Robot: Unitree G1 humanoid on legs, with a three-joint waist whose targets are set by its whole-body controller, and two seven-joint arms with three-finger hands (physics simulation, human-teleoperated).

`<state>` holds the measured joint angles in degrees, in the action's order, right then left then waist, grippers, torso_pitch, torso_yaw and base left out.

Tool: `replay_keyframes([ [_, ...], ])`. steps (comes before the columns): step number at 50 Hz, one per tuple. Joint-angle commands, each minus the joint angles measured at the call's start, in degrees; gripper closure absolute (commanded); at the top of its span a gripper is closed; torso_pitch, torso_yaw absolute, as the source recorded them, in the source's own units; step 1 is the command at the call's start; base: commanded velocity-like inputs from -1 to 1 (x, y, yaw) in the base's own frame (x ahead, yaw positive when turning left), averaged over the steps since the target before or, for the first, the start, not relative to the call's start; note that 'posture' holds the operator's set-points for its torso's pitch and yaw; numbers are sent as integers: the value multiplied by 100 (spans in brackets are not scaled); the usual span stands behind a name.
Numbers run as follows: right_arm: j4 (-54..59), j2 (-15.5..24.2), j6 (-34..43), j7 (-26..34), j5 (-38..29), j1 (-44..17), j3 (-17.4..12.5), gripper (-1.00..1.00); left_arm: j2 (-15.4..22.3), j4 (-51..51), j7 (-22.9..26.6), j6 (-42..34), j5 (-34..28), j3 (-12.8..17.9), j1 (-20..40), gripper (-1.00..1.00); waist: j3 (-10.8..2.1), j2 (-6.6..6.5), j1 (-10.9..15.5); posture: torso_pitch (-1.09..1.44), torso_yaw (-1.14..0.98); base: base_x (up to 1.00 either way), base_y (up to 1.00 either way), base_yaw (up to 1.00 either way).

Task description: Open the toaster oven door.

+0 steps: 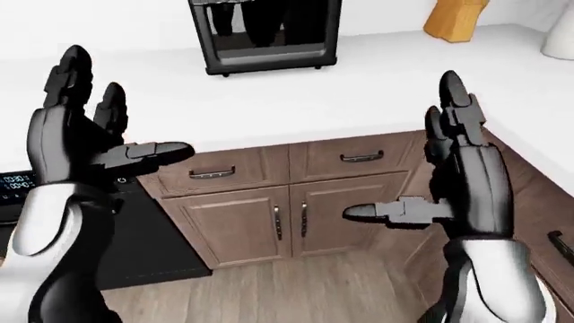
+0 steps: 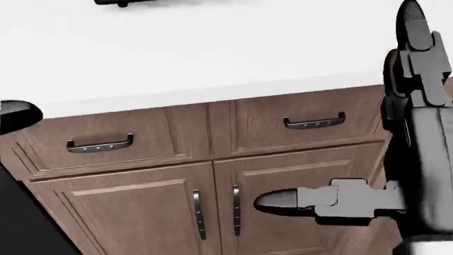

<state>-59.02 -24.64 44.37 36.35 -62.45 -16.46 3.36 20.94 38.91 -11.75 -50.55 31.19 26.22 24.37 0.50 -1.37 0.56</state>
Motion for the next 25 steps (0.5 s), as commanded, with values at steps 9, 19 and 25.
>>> replay_keyframes([
  [9, 1492, 2642, 2505, 3762, -2804, -3429, -884, -100, 879, -332, -1030, -878, 1039, -302, 1451, -100, 72, -117, -124, 0, 0, 0, 0, 0],
  [19, 2969, 4208, 3274, 2823, -776, -3955, -1068, -100, 784, -2170, -343, 48, -427, -1006, 2120, -100, -51, -129, -141, 0, 0, 5, 0, 0],
  [25, 2866, 4459, 3548, 2750, -588, -3919, -879, -100, 767, -2082, -233, -82, -586, -874, 2120, -100, 325, 37, -112, 0, 0, 52, 0, 0],
])
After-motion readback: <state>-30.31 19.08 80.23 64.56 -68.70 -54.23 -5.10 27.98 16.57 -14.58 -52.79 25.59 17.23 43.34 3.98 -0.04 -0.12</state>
